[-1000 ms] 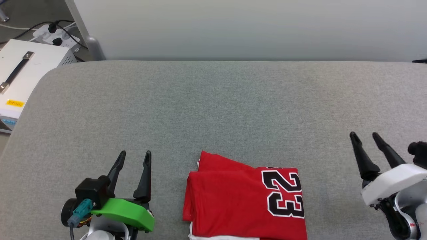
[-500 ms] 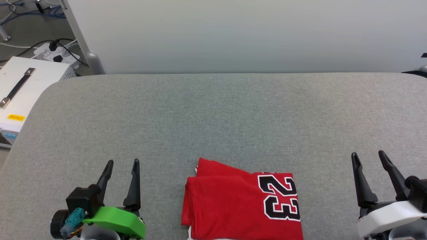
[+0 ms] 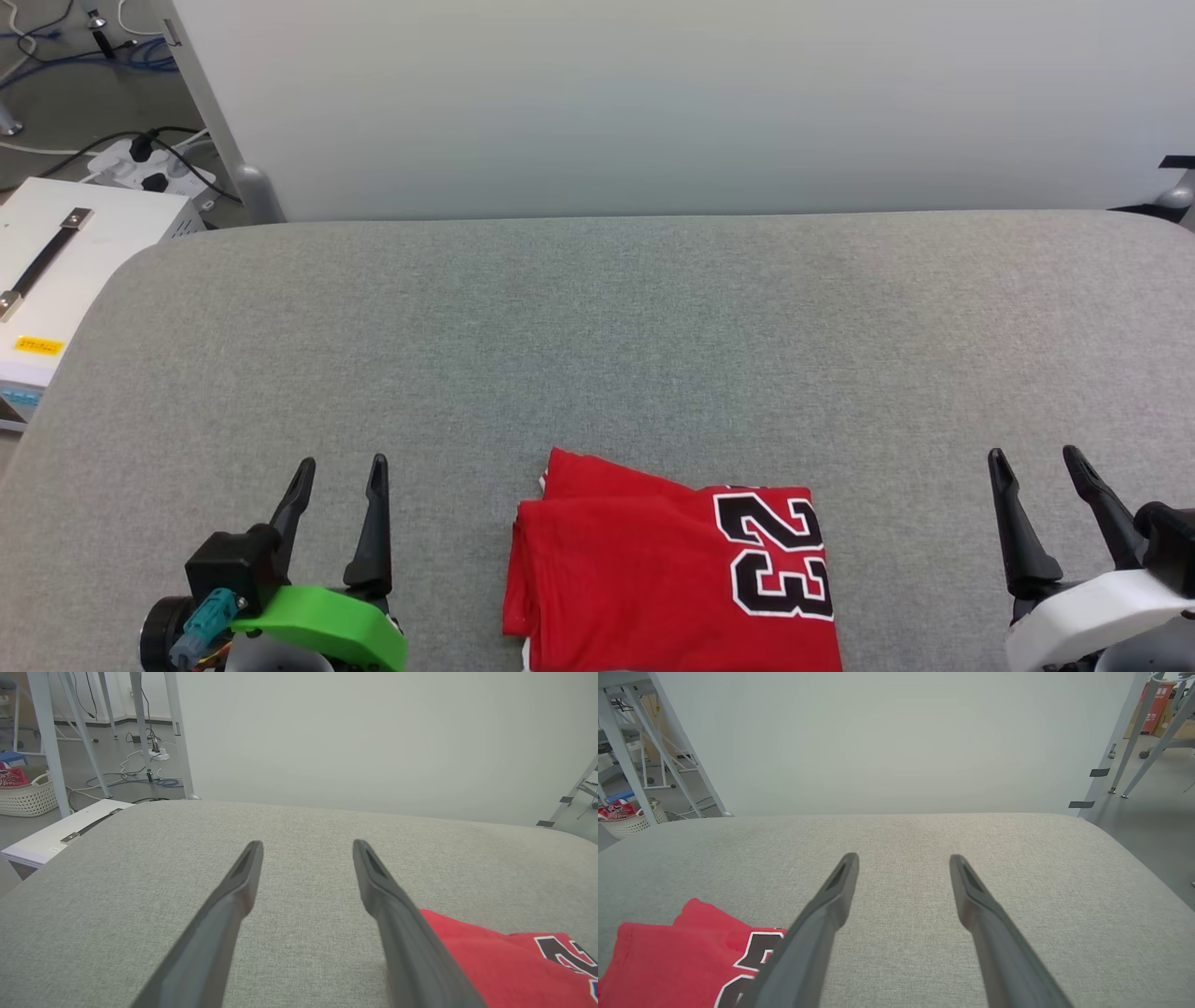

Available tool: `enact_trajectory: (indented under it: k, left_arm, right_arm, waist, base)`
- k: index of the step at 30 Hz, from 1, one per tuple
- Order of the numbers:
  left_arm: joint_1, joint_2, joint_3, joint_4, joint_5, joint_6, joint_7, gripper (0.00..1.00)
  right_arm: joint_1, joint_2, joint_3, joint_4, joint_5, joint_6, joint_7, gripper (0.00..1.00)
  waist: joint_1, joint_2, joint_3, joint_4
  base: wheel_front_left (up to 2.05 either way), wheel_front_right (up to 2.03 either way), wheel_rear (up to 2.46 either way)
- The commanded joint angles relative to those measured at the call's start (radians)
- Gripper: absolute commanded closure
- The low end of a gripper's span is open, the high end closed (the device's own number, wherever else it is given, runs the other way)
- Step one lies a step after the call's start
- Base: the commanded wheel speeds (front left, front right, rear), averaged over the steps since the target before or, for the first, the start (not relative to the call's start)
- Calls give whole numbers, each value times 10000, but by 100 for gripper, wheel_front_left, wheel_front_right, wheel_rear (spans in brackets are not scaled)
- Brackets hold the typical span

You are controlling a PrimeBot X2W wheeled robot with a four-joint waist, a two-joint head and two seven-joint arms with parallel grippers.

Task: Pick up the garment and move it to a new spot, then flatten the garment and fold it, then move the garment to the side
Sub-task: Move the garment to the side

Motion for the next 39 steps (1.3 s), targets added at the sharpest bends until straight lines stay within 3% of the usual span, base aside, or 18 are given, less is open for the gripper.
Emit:
enact_trajectory:
  k: [1, 5, 12, 21, 31, 32, 33, 34, 39]
  left_arm:
    - [-63, 18, 5, 50, 34, -37, -50, 0]
    - [-259, -27, -39, 74, 32, -75, -52, 0]
    - [-718, -163, -83, 71, 110, -197, -60, 0]
    - [-1321, -535, -3, 142, 309, -473, -68, 0]
    - [-1565, -932, 293, 371, 623, -863, -69, 0]
    - [-1570, -959, 325, 390, 653, -891, -69, 0]
    - [-1574, -992, 362, 417, 689, -924, -69, 0]
    - [-1575, -1018, 392, 437, 719, -947, -69, 0]
    - [-1461, -1103, 583, 549, 881, -1072, -70, 0]
  right_arm:
    - [79, 47, -141, 36, 47, -6, 183, 0]
    - [30, -5, -711, 513, 570, -6, 817, 0]
    - [-169, -426, -1131, 2085, 3191, -6, 2526, 0]
    - [-846, -747, 583, 2958, 5866, -6, 4349, 0]
    - [-1434, -613, 1682, 4277, 6781, -6, 5779, 0]
    - [-1465, -601, 1733, 4356, 6787, -6, 5926, 51]
    - [-1501, -590, 1781, 4417, 6788, -6, 6066, 86]
    - [-1535, -577, 1783, 4438, 6786, -6, 6125, 100]
    - [-1786, -756, 1807, 4141, 6380, -6, 6017, 100]
  waist:
    - [0, -1, 30, 13]
    - [0, -1, 170, 160]
    - [0, -1, 668, 632]
    - [0, -1, 1564, 1278]
    - [0, -1, 1914, 1648]
    - [0, -1, 1917, 1657]
    - [0, -1, 1914, 1664]
    - [0, -1, 1906, 1664]
    - [0, -1, 1633, 1499]
  base:
    - [0, 0, 0]
    - [0, 0, 0]
    - [0, 0, 0]
    - [0, 0, 0]
    - [0, 0, 0]
    - [0, 0, 0]
    - [0, 0, 0]
    - [0, 0, 0]
    - [0, 0, 0]
